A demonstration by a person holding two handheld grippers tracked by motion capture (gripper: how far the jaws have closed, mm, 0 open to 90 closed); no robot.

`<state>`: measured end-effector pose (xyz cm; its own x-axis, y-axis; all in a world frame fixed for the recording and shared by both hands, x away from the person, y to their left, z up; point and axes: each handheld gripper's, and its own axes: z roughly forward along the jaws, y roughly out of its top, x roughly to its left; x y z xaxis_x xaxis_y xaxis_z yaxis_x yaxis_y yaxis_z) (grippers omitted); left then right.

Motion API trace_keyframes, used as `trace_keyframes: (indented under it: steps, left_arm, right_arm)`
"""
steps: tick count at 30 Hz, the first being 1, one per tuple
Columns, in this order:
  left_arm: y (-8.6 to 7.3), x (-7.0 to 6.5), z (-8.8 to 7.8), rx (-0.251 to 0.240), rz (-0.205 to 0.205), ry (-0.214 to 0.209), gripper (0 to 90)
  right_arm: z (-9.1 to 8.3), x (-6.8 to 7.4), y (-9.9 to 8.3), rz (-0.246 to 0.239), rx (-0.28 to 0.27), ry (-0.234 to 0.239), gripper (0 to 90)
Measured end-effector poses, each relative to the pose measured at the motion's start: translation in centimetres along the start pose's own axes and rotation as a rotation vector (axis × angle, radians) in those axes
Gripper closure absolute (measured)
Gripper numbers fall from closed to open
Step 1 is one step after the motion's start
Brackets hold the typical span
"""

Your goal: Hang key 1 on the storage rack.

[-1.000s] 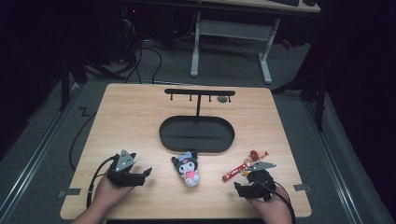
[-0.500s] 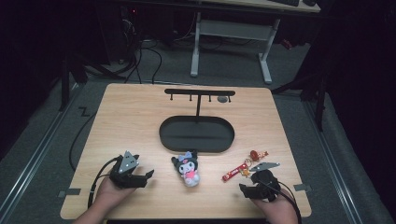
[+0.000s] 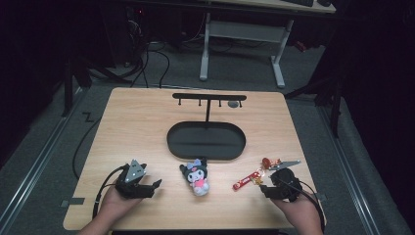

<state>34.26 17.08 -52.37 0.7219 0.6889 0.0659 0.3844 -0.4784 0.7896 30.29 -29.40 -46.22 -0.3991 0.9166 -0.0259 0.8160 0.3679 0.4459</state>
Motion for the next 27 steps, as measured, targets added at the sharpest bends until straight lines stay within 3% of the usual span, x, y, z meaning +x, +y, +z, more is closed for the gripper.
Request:
trace_keyframes:
  steps: [4, 5, 7, 8, 9, 15, 19, 22, 27]
  left_arm:
    - [0.0, 0.1, 0.1, 0.001, 0.000, -0.005, 21.5]
    - [0.0, 0.2, 0.0, 0.002, -0.001, -0.009, 21.7]
    - [0.0, 0.2, 0.0, 0.001, -0.002, -0.011, 22.0]
    - [0.0, 0.2, 0.0, 0.001, -0.002, -0.011, 22.1]
    - [0.0, 0.2, 0.0, 0.000, -0.003, -0.011, 22.1]
    - [0.0, 0.2, 0.0, 0.002, -0.003, -0.015, 22.7]
    - [-0.1, 0.3, -0.1, 0.004, -0.003, -0.013, 22.7]
    - [-0.3, 0.4, -0.3, 0.005, -0.012, -0.012, 22.9]
    - [-0.3, 0.5, -0.3, 0.004, -0.015, -0.012, 23.0]
  right_arm:
    - [0.0, -0.8, 0.9, 0.000, 0.019, -0.025, 59.7]
    - [0.1, -1.3, 1.6, -0.003, 0.025, -0.045, 70.0]
    - [0.3, -1.7, 2.3, -0.013, 0.041, -0.042, 84.0]
    - [0.3, -1.7, 2.3, -0.013, 0.041, -0.042, 84.0]
    - [0.4, -2.0, 2.6, -0.016, 0.054, -0.050, 90.0]
    - [1.0, -3.1, 5.0, -0.002, 0.070, -0.083, 90.0]
    - [1.9, -4.2, 6.5, 0.024, 0.083, -0.108, 90.0]
    - [2.8, -5.9, 7.9, 0.087, 0.102, -0.113, 90.0]
    - [4.4, -6.9, 8.8, 0.098, 0.116, -0.132, 90.0]
